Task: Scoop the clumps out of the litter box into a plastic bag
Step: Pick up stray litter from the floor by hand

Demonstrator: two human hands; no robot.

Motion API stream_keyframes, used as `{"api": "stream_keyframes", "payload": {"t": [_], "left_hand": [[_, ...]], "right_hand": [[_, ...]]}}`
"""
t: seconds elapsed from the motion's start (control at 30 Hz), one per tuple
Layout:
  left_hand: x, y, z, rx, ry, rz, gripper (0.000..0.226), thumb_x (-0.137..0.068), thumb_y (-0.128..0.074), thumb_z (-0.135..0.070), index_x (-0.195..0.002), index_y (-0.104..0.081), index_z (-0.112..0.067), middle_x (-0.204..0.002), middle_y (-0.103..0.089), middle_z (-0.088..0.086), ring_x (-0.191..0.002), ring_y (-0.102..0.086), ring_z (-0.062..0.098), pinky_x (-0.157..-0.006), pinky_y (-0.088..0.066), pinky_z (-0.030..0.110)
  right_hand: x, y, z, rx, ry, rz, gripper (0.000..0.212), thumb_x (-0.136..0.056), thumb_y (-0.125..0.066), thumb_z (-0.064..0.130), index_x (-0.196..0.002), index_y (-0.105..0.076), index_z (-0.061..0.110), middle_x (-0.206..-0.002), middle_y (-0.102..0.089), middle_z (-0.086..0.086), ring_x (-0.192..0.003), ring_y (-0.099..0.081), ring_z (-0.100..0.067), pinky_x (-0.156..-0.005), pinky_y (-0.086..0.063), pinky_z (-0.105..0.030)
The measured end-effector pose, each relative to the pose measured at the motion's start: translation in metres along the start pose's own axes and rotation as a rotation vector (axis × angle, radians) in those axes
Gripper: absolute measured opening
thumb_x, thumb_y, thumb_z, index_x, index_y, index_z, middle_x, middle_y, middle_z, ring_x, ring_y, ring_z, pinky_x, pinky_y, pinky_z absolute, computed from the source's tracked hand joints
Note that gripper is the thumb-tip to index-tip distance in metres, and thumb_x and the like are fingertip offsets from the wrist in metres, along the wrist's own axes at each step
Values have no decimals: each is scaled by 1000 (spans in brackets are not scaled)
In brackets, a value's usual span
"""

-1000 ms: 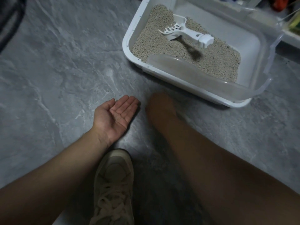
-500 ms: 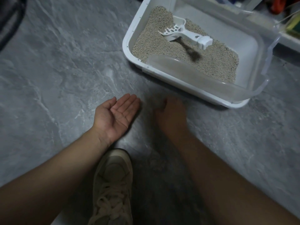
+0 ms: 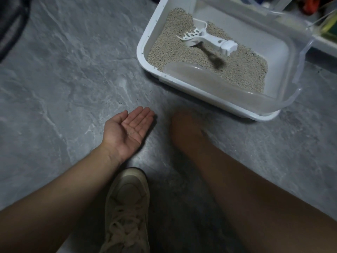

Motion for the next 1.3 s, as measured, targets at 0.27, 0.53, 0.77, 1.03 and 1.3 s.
{"api": "stream_keyframes", "payload": {"t": [0.27, 0.53, 0.77, 1.03, 1.3], "left_hand": [[1, 2, 9, -60, 13, -22, 49, -104, -38, -27, -118, -72, 5, -123, -71, 22, -110, -72, 36, -94, -58, 48], [4, -4, 9, -4, 18, -14, 48, -104, -41, -24, -107, -75, 9, -124, -70, 26, -110, -71, 40, -82, -63, 48], [8, -1, 10, -5, 10, -46, 42, -104, -40, -23, -118, -66, 7, -121, -71, 26, -105, -72, 42, -83, -62, 50], [6, 0, 9, -10, -3, -53, 43, -103, -41, -23, -116, -67, 8, -121, -71, 27, -106, -72, 43, -83, -62, 51], [6, -1, 8, -20, -14, -60, 43, -104, -40, -24, -120, -65, 7, -121, -71, 26, -107, -72, 42, -86, -62, 50]], "right_hand": [[35, 20, 73, -200, 216, -180, 14, -96, -52, 20, -95, -60, 8, -92, -63, -10, -91, -64, -33, -71, -47, -36], [36, 31, 39, -212, 125, -353, 27, -92, -60, 13, -113, -62, -4, -114, -61, -25, -108, -54, -40, -95, -37, -43], [4, 24, -6, 103, 0, -116, 44, -93, -58, 22, -132, -51, 3, -133, -46, -22, -123, -43, -38, -104, -36, -39], [1, 13, 9, 214, 155, -37, 37, -105, -39, 8, -141, -47, 3, -147, -45, -23, -136, -43, -38, -112, -30, -43], [-3, 7, 15, 172, 165, -31, 35, -98, -54, 13, -133, -51, 8, -137, -50, -20, -128, -48, -36, -105, -39, -39]]}}
Point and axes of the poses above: each hand's wrist, its own x-axis away from the middle knuckle, its own y-axis out of the back of the hand, z = x × y, the point moved 4 cm from there along -x, towards the middle knuckle
